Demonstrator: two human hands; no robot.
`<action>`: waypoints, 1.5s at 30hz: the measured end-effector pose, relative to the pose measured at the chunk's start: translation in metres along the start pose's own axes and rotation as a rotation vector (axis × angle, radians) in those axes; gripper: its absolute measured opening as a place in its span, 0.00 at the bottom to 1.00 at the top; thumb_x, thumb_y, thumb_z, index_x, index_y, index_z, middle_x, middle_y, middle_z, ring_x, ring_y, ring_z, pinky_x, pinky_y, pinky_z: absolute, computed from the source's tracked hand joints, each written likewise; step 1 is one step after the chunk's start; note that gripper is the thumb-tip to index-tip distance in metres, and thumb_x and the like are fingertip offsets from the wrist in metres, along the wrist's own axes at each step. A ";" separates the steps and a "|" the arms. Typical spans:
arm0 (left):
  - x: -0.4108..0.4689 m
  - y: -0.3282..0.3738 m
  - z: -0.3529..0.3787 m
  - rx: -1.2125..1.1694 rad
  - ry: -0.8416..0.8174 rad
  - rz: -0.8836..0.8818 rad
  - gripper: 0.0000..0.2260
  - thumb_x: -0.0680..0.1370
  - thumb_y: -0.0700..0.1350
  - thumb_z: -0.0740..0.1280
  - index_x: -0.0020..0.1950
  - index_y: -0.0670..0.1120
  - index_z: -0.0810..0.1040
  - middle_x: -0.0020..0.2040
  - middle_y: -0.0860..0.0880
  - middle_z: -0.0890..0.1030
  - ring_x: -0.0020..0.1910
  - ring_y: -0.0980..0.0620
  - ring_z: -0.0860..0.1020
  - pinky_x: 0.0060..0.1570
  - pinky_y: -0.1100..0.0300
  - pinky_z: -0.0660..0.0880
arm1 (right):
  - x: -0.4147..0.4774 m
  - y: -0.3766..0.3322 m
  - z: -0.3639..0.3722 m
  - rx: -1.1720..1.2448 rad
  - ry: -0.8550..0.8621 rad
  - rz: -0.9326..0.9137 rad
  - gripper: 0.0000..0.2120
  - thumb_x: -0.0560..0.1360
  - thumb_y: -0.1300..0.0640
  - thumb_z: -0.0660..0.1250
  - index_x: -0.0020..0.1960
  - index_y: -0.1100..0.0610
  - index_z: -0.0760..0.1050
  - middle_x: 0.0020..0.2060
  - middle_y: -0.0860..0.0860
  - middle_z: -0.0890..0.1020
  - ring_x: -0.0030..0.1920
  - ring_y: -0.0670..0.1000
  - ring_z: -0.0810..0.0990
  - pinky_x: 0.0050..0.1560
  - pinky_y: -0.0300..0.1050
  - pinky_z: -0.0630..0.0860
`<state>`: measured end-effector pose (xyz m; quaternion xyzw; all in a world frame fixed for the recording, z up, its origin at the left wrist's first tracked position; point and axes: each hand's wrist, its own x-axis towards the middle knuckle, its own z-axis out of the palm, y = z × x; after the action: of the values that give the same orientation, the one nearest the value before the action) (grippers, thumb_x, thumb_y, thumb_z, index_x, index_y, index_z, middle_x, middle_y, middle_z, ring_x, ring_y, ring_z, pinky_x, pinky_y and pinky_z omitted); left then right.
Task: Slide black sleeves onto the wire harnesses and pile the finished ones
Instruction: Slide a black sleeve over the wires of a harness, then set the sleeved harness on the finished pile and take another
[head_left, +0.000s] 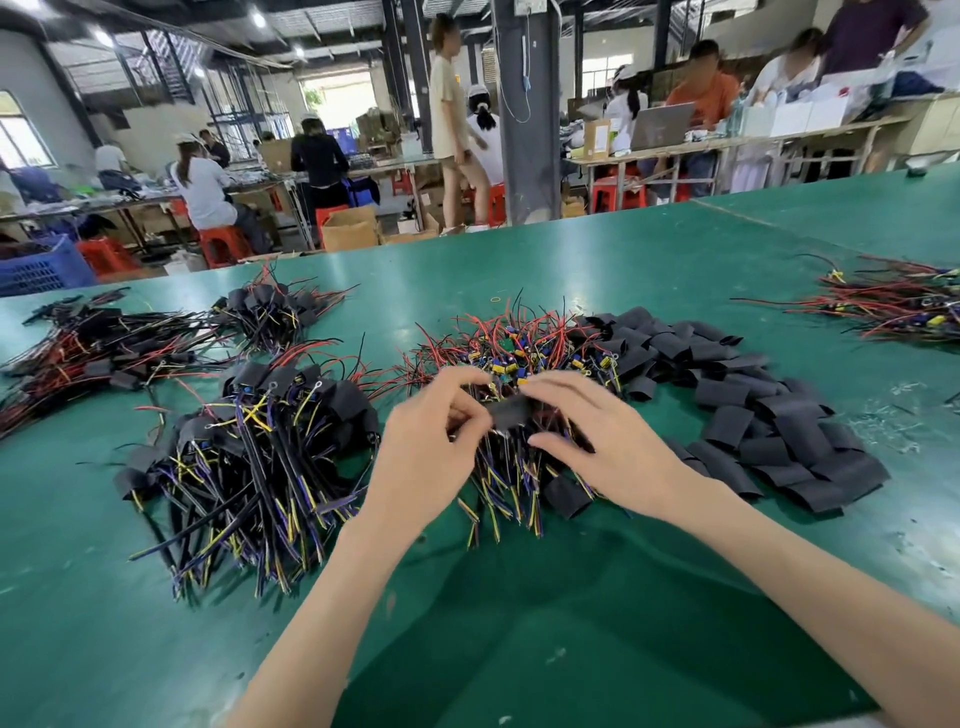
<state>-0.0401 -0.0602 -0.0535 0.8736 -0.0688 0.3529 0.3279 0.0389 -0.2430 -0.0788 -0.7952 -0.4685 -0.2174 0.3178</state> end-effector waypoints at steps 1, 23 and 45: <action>0.004 -0.001 -0.007 0.053 0.091 0.022 0.16 0.70 0.33 0.70 0.53 0.48 0.77 0.34 0.58 0.79 0.37 0.62 0.76 0.45 0.72 0.70 | 0.000 0.003 -0.002 -0.026 0.027 0.015 0.21 0.76 0.54 0.66 0.67 0.59 0.71 0.65 0.52 0.72 0.66 0.49 0.69 0.70 0.42 0.61; 0.027 -0.085 -0.114 0.652 0.457 -0.713 0.11 0.74 0.40 0.61 0.55 0.44 0.77 0.53 0.36 0.79 0.56 0.33 0.72 0.57 0.44 0.65 | 0.001 0.079 -0.030 -0.255 -0.196 0.555 0.15 0.77 0.64 0.60 0.62 0.57 0.75 0.60 0.56 0.76 0.61 0.56 0.72 0.63 0.51 0.68; 0.085 -0.015 0.092 0.686 -0.102 -0.157 0.15 0.79 0.52 0.59 0.59 0.45 0.76 0.58 0.44 0.75 0.60 0.44 0.70 0.60 0.49 0.64 | 0.000 0.075 -0.006 -0.163 0.095 0.555 0.13 0.79 0.58 0.61 0.63 0.58 0.73 0.56 0.57 0.66 0.47 0.59 0.73 0.53 0.50 0.72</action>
<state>0.0806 -0.0962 -0.0540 0.9521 0.1046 0.2850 0.0375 0.1046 -0.2740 -0.0966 -0.9047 -0.1988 -0.1963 0.3216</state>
